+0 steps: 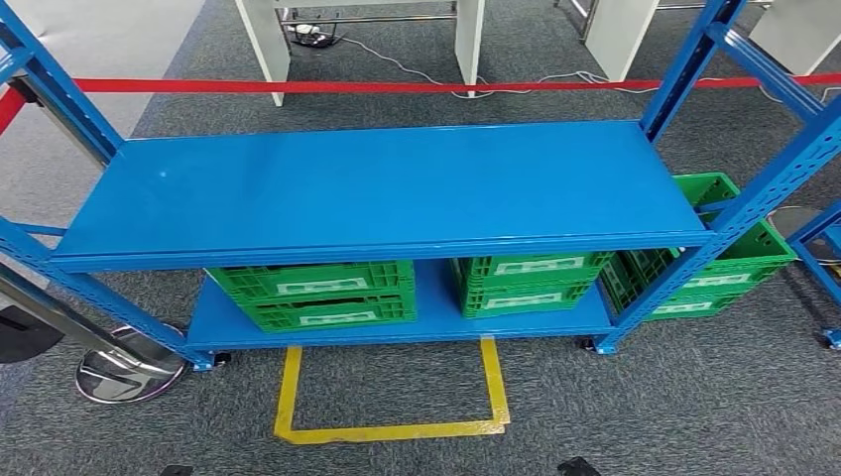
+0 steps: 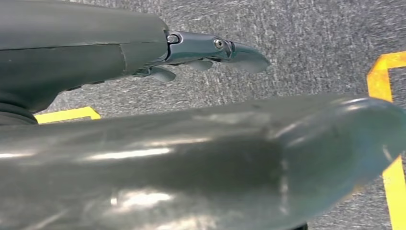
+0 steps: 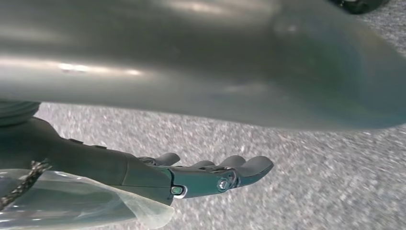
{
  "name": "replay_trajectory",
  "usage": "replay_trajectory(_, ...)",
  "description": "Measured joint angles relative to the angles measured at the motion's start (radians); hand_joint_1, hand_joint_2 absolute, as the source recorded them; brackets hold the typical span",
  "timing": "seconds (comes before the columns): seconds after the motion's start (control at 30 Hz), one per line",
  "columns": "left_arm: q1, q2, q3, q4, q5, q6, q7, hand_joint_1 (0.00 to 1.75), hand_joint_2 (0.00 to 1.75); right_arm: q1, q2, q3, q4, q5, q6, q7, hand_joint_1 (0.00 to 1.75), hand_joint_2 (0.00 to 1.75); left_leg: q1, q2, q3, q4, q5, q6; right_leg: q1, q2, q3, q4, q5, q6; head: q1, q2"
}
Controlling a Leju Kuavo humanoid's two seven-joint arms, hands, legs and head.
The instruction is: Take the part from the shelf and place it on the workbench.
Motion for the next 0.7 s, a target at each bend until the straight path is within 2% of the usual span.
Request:
replay_trajectory(0.5,-0.087,-0.095,0.162,0.237,-0.137,-0.190,-0.055,0.00,0.00,0.028,0.111,-0.320,0.145,0.093,0.159,-0.068,0.00,0.00,0.000,0.000,0.000,0.000,0.000,0.000,0.000,0.000,-0.002,0.000,0.000,0.000,0.000,0.000)
replay_trajectory(0.7,-0.112,-0.123,0.208,0.305,-0.187,-0.261,-0.075,0.00,0.00,0.031,0.146,-0.415,0.187,0.128,0.218,-0.093,0.00,0.00,-0.001,0.000,0.000,0.000,0.000,0.000,0.000,0.000,-0.003,0.000,0.000,0.000,0.000,0.000)
